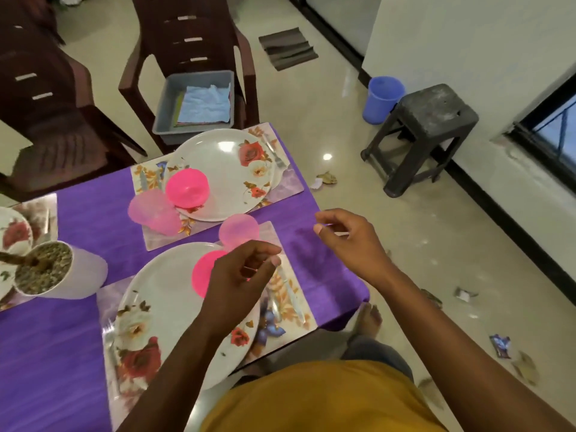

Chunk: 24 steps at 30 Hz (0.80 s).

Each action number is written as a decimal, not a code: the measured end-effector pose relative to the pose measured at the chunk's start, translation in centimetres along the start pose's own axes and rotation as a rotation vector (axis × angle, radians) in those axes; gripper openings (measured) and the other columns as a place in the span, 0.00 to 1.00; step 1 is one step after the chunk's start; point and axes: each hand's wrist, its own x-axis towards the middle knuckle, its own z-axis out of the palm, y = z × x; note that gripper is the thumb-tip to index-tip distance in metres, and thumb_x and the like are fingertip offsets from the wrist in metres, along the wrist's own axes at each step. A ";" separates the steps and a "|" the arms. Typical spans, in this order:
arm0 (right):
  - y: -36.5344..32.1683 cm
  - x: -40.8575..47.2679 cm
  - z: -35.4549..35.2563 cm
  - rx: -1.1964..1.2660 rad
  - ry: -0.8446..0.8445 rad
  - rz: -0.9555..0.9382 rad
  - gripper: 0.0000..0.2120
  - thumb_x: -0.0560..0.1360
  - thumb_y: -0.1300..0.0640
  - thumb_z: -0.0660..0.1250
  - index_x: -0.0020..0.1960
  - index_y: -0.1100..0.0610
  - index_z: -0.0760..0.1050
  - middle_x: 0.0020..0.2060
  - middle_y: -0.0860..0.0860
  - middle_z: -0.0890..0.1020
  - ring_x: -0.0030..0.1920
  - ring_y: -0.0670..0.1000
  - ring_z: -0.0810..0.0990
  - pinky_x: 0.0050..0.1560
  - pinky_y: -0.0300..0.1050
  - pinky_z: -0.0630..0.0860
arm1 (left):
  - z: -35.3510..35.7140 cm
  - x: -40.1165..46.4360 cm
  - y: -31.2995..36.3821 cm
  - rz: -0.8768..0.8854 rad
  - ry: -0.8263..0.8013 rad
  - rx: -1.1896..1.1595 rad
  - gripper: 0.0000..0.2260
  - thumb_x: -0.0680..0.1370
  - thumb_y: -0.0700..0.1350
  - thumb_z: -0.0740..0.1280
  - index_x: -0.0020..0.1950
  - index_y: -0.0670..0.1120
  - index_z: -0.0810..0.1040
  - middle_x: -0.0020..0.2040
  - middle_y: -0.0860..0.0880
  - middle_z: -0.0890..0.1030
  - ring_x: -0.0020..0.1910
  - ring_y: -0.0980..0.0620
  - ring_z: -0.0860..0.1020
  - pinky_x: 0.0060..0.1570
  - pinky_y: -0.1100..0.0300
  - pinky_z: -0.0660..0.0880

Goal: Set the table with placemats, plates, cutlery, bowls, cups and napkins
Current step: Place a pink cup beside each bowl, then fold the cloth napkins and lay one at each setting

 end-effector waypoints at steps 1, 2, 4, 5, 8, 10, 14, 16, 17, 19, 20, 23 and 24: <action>0.7 0.7 -1.7 -0.002 -0.013 -0.005 0.10 0.79 0.53 0.72 0.59 0.50 0.84 0.52 0.39 0.85 0.51 0.40 0.83 0.54 0.35 0.79 | 1.8 0.8 0.5 -0.022 -0.001 -0.025 0.05 0.81 0.42 0.73 0.55 0.51 0.85 0.47 0.52 0.87 0.46 0.48 0.85 0.47 0.50 0.82; 1.3 1.5 -3.2 -0.011 -0.035 -0.008 0.08 0.79 0.53 0.72 0.58 0.49 0.84 0.51 0.38 0.85 0.51 0.39 0.82 0.52 0.32 0.78 | 3.4 1.6 0.9 -0.045 -0.001 -0.038 0.05 0.81 0.42 0.73 0.55 0.51 0.85 0.46 0.52 0.87 0.45 0.48 0.85 0.46 0.49 0.82; 2.7 2.8 -6.9 -0.021 -0.061 -0.017 0.08 0.80 0.53 0.72 0.58 0.49 0.84 0.50 0.37 0.85 0.51 0.39 0.82 0.52 0.31 0.77 | 7.1 3.0 1.9 -0.084 0.009 -0.034 0.05 0.81 0.43 0.73 0.54 0.52 0.85 0.46 0.53 0.87 0.44 0.49 0.84 0.45 0.48 0.82; 3.4 3.4 -8.4 -0.016 -0.059 -0.023 0.08 0.79 0.53 0.72 0.58 0.50 0.84 0.49 0.38 0.85 0.51 0.39 0.83 0.52 0.31 0.77 | 8.5 3.5 2.3 -0.088 0.016 -0.026 0.05 0.81 0.43 0.73 0.54 0.53 0.85 0.47 0.54 0.87 0.44 0.50 0.84 0.45 0.48 0.82; 5.5 5.2 -14.0 -0.020 -0.070 -0.026 0.08 0.79 0.54 0.72 0.57 0.51 0.85 0.48 0.40 0.86 0.50 0.40 0.83 0.51 0.30 0.77 | 13.6 5.3 3.8 -0.136 0.053 -0.015 0.06 0.81 0.43 0.73 0.54 0.52 0.86 0.49 0.56 0.87 0.45 0.52 0.85 0.47 0.48 0.83; 6.9 6.4 -16.7 -0.035 -0.083 -0.028 0.07 0.79 0.55 0.72 0.57 0.51 0.85 0.48 0.40 0.86 0.49 0.40 0.83 0.50 0.29 0.76 | 16.2 6.0 4.7 -0.156 0.064 0.013 0.05 0.81 0.42 0.72 0.55 0.51 0.86 0.49 0.57 0.87 0.45 0.54 0.85 0.49 0.48 0.83; 9.0 8.7 -21.9 -0.105 -0.158 -0.028 0.07 0.79 0.53 0.71 0.56 0.50 0.85 0.48 0.39 0.86 0.50 0.38 0.83 0.50 0.27 0.74 | 21.3 7.5 6.6 -0.208 0.100 -0.023 0.05 0.81 0.44 0.72 0.56 0.50 0.85 0.50 0.55 0.87 0.48 0.53 0.86 0.54 0.44 0.83; 9.6 9.6 -23.8 -0.107 -0.166 -0.038 0.07 0.79 0.53 0.71 0.56 0.49 0.85 0.48 0.38 0.86 0.50 0.37 0.83 0.50 0.27 0.75 | 23.1 8.1 7.0 -0.209 0.109 -0.023 0.05 0.81 0.45 0.72 0.56 0.52 0.85 0.49 0.54 0.87 0.48 0.52 0.86 0.53 0.43 0.83; 9.8 10.1 -24.5 -0.105 -0.168 -0.045 0.07 0.79 0.53 0.71 0.57 0.50 0.85 0.48 0.38 0.85 0.50 0.37 0.83 0.51 0.27 0.75 | 23.8 8.5 7.2 -0.201 0.115 -0.013 0.05 0.81 0.47 0.72 0.56 0.52 0.85 0.48 0.54 0.87 0.47 0.52 0.86 0.52 0.43 0.83; 10.1 10.9 -25.9 -0.101 -0.169 -0.052 0.08 0.79 0.53 0.71 0.57 0.50 0.85 0.48 0.38 0.86 0.50 0.37 0.83 0.51 0.27 0.75 | 25.2 9.5 7.6 -0.193 0.127 -0.002 0.05 0.81 0.47 0.72 0.56 0.53 0.85 0.47 0.54 0.87 0.46 0.52 0.85 0.50 0.42 0.83; 10.1 11.3 -26.4 -0.100 -0.166 -0.057 0.08 0.79 0.54 0.71 0.57 0.50 0.85 0.48 0.39 0.86 0.50 0.37 0.83 0.51 0.28 0.75 | 25.6 9.9 7.8 -0.200 0.130 0.000 0.05 0.81 0.45 0.72 0.56 0.53 0.85 0.47 0.54 0.87 0.46 0.53 0.85 0.49 0.42 0.83; 10.0 12.6 -27.9 -0.098 -0.154 -0.082 0.08 0.79 0.53 0.72 0.57 0.51 0.85 0.48 0.40 0.86 0.50 0.38 0.83 0.54 0.32 0.78 | 26.9 11.8 8.6 -0.208 0.133 0.018 0.06 0.81 0.43 0.72 0.56 0.52 0.85 0.47 0.55 0.87 0.47 0.55 0.85 0.51 0.42 0.83; 10.0 13.2 -28.3 -0.094 -0.153 -0.083 0.08 0.79 0.53 0.72 0.57 0.51 0.85 0.49 0.40 0.86 0.50 0.38 0.83 0.55 0.34 0.79 | 27.2 12.6 8.8 -0.211 0.131 0.018 0.05 0.81 0.45 0.72 0.56 0.53 0.85 0.47 0.56 0.88 0.47 0.54 0.85 0.51 0.42 0.83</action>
